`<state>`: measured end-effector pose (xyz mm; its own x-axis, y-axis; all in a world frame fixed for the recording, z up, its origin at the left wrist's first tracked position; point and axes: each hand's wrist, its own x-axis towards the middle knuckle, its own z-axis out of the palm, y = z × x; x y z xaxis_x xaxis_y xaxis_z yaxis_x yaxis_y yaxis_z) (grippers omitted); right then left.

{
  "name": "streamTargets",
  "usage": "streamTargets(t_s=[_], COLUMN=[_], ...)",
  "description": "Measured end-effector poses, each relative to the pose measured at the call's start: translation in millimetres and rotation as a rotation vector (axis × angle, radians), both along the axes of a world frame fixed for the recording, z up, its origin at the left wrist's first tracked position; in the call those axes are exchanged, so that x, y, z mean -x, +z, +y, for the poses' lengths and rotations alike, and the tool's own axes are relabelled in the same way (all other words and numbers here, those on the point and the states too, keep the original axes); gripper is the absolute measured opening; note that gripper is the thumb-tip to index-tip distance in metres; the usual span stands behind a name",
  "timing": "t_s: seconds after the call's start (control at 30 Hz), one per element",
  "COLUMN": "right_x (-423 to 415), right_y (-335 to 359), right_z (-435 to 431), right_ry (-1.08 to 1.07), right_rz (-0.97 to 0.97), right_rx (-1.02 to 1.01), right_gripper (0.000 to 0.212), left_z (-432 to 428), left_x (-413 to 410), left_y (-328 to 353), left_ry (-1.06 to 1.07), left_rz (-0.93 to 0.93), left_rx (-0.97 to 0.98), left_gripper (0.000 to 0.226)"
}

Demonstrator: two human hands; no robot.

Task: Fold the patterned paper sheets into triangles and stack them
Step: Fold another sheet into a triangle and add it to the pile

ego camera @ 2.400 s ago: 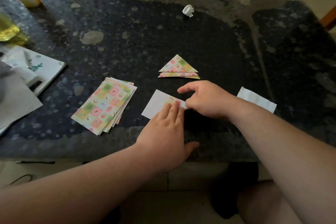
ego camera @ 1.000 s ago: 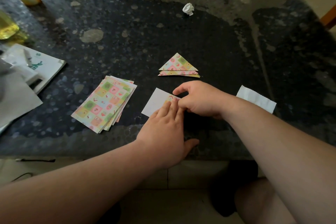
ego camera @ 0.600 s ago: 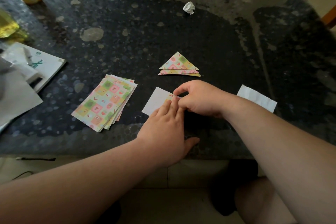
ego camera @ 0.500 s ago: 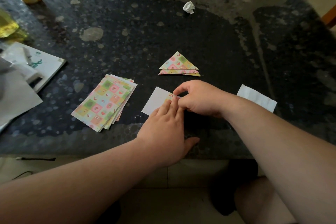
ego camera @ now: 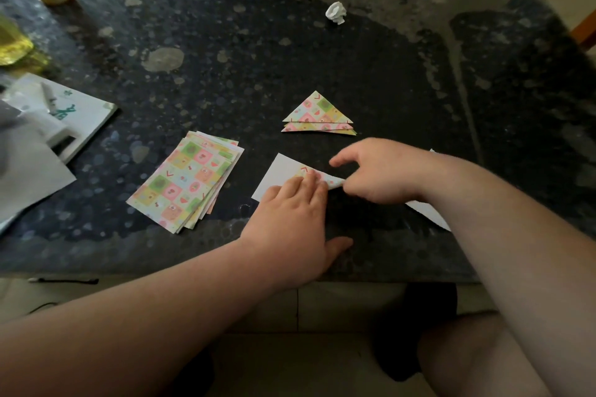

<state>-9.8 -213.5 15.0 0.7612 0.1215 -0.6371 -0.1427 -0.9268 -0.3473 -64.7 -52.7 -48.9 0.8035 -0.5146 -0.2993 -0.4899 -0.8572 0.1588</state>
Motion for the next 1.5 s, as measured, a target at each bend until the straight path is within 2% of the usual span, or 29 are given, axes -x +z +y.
streamTargets(t_s=[0.13,0.37,0.63,1.07,1.2,1.3,1.4,1.5], right_x=[16,39,53,52,46,29,19,16], right_y=[6,-1,-13,-21,-16,-14,-19,-22], right_z=[-2,11,22,10,3,-11,-18,-22], right_ry=[0.150,0.314,0.371,0.320,0.243,0.047,-0.161,-0.249], right_rz=[0.077,0.083,0.088,0.127,0.061,-0.052,0.018,0.031], right_rx=[0.185,0.260,0.328,0.367,0.305,0.144,-0.093,-0.184], right_gripper=[0.078,0.094,0.096,0.100,0.095,0.077,0.061,0.055], left_z=[2,-2,1,-4,-5,-7,-7,-7], left_x=[-1,1,5,7,8,8,9,9], left_y=[2,2,-1,-2,-3,-3,-4,-4], left_ry=[0.010,0.022,0.015,0.013,0.019,0.017,0.008,0.017], left_rz=[-0.002,0.000,0.006,-0.014,-0.025,-0.019,-0.004,-0.007], left_rx=[-0.018,-0.034,-0.076,-0.090,-0.096,-0.099,-0.109,-0.108], left_gripper=[0.096,0.098,0.090,0.086,0.088,0.086,0.084,0.084])
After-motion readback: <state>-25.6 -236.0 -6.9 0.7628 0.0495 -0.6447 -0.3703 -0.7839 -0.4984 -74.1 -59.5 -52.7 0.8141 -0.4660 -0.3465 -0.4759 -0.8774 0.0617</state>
